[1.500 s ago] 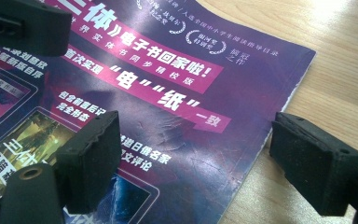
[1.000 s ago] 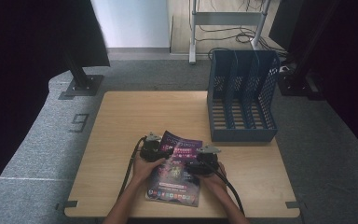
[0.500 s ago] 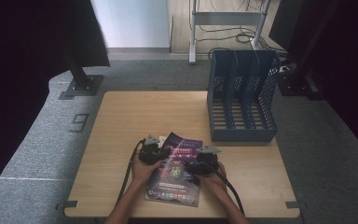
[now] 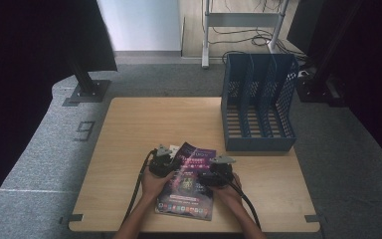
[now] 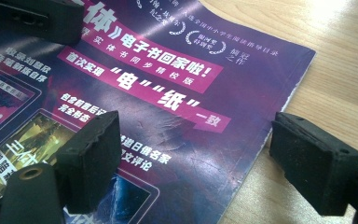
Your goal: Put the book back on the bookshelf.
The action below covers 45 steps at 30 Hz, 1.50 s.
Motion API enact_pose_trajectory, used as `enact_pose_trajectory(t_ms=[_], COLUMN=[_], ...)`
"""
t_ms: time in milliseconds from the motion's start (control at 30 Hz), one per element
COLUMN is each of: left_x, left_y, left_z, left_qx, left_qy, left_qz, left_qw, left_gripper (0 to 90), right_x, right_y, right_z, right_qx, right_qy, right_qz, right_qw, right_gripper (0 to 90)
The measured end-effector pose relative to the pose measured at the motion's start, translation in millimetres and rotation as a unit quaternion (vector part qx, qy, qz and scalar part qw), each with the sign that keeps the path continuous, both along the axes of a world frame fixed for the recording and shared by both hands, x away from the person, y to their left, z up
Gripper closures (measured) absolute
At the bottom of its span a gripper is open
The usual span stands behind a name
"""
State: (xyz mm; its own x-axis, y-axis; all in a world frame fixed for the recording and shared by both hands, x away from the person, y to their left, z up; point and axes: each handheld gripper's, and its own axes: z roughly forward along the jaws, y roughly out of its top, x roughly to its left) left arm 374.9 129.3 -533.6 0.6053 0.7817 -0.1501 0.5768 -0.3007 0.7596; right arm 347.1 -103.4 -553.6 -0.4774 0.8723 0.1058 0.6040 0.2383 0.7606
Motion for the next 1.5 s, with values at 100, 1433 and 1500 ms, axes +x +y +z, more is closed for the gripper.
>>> enact_pose_trajectory(t_ms=[100,1433,1500], left_x=[-1.0,-27.8,-30.0], left_y=[0.6,5.9,6.4], left_z=[1.9,41.5,45.0], left_qx=[-0.003,-0.087,-0.088], left_qy=[-0.004,-0.083,-0.089], left_qz=[-0.006,-0.073,-0.075], left_qw=[1.0,0.9901,0.9893], left_gripper=[83.5,86.6,86.6], right_x=[-0.1,1.5,0.4], right_y=[0.0,-23.1,-23.3], right_z=[0.0,14.7,17.5], right_qx=[0.0,0.049,0.051], right_qy=[0.0,-0.018,-0.021], right_qz=[0.0,0.006,0.007], right_qw=[1.0,0.9986,0.9984], right_gripper=[16.4,18.8,18.8])
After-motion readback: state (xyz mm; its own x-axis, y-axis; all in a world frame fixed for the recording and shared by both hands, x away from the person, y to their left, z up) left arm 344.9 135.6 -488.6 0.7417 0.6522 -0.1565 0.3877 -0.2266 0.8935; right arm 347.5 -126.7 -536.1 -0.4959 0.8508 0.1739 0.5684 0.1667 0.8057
